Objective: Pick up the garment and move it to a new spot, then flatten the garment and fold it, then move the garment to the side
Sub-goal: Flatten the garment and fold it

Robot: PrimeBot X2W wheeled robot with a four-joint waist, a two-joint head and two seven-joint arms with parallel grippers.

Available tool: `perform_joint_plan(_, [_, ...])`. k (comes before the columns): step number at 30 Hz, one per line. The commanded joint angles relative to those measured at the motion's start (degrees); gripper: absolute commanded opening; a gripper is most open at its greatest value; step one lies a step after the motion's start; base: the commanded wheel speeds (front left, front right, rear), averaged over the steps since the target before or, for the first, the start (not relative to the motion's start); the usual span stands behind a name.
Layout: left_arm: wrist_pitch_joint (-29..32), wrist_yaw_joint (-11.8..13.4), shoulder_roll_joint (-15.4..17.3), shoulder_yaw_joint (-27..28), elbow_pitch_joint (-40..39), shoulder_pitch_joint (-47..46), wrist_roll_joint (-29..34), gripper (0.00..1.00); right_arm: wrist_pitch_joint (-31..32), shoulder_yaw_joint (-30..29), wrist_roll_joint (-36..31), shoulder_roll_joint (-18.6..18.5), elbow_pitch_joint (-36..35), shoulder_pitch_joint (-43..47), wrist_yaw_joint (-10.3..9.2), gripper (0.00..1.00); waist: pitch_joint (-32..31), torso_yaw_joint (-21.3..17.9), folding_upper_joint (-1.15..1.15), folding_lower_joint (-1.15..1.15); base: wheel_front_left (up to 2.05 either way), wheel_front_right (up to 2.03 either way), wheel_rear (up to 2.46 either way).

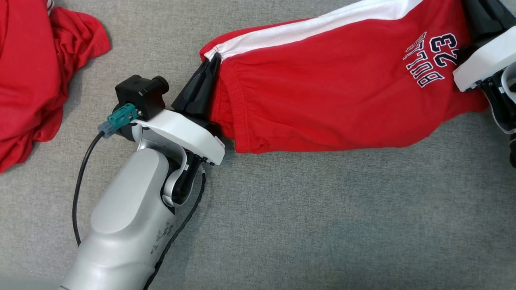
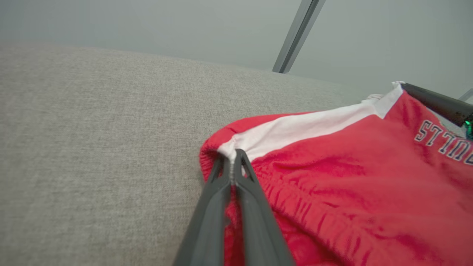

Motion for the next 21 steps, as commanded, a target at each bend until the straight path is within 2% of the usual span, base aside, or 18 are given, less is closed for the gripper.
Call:
perform_joint_plan(1, [-0.2,-0.2,0.2,0.1,0.7,-0.4,-0.2,0.0,-0.7,0.3,0.5,-0.5,0.7,-0.6,0.02,0.0,0.1,0.1,0.0,0.0,0.0,0.0,0.0])
perform_joint_plan(6, [-1.2,-0.7,-0.4,-0.5,2.8,0.1,-0.8,0.0,-3.1,3.9,2.9,-0.8,5.6,-2.4,0.02,0.0,-0.1,0.2,0.0,0.0,0.0,0.0,0.0])
perform_joint_plan(7, [-1.0,-1.1,-0.5,-0.8,3.1,0.4,-1.1,0.03,-3.6,4.6,3.4,-0.8,6.3,-2.6,0.02,0.0,-0.3,0.2,0.0,0.0,0.0,0.0,0.0])
perform_joint_plan(8, [-1.3,-1.2,-0.6,-1.0,3.2,0.6,-1.0,0.43,-4.2,5.2,3.9,-0.7,7.1,-2.6,0.02,0.1,-0.6,0.1,0.0,0.0,0.0,0.0,0.0])
perform_joint_plan(9, [-1.6,-1.1,-0.6,-1.0,3.3,1.0,-0.9,1.0,-4.7,5.8,4.4,-0.6,7.7,-2.5,0.02,0.45,-1.0,0.0,0.0,0.0,0.0,0.0,0.0])
perform_joint_plan(10, [-1.9,-1.0,-0.6,-0.9,3.3,1.4,-1.0,1.0,-5.4,6.4,4.9,-0.6,8.1,-2.2,0.02,1.0,-1.6,-0.1,0.0,0.0,0.0,0.0,0.0])
perform_joint_plan(16, [-4.6,1.5,0.5,0.8,1.2,5.4,-0.1,1.0,-10.1,6.6,5.8,-0.2,8.6,0.8,0.02,1.0,-5.6,-1.8,0.0,0.0,0.0,0.0,0.0])
perform_joint_plan(21, [-6.1,6.0,1.8,3.9,-5.1,11.5,2.6,1.0,-11.4,-1.3,1.8,2.1,4.4,7.2,0.02,1.0,-9.7,-4.4,0.0,0.0,0.0,0.0,0.0])
